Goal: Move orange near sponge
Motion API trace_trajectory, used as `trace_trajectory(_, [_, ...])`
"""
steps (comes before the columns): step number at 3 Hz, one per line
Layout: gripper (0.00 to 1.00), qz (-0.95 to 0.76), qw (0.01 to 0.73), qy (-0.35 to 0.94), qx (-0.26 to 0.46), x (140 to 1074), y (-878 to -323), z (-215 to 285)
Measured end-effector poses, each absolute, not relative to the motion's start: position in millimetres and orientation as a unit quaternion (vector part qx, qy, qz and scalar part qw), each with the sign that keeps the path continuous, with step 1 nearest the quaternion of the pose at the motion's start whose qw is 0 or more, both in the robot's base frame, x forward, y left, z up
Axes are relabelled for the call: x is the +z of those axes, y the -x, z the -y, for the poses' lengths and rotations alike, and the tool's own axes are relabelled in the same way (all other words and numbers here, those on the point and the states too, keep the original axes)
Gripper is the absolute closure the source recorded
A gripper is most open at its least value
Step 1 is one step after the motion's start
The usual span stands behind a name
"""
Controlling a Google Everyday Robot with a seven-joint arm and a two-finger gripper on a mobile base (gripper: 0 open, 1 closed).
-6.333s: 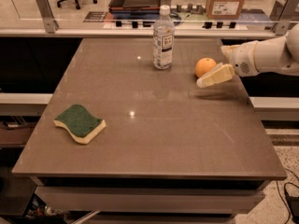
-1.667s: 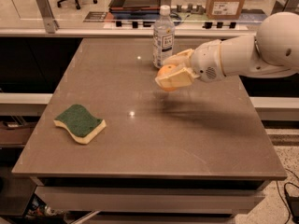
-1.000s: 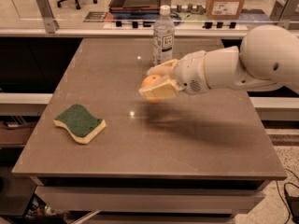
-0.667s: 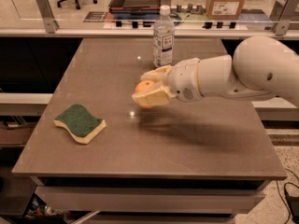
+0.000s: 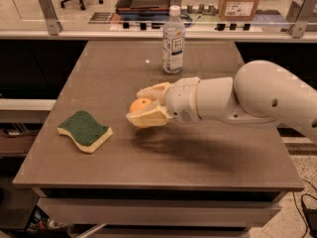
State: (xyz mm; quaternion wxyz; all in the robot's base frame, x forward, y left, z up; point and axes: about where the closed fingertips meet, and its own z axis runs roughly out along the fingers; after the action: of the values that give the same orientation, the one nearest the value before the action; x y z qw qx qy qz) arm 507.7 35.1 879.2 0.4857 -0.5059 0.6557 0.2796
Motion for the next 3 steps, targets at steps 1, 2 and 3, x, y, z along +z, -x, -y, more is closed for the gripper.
trace_trajectory(1, [1.00,-0.657,0.483,0.502,0.288,866.4,-501.7,-46.9])
trace_trajectory(2, [1.00,-0.660,0.474,0.502,0.297,852.7,-502.6,-52.6])
trace_trajectory(3, [0.83,-0.660,0.473,0.502,0.297,853.2,-502.3,-53.4])
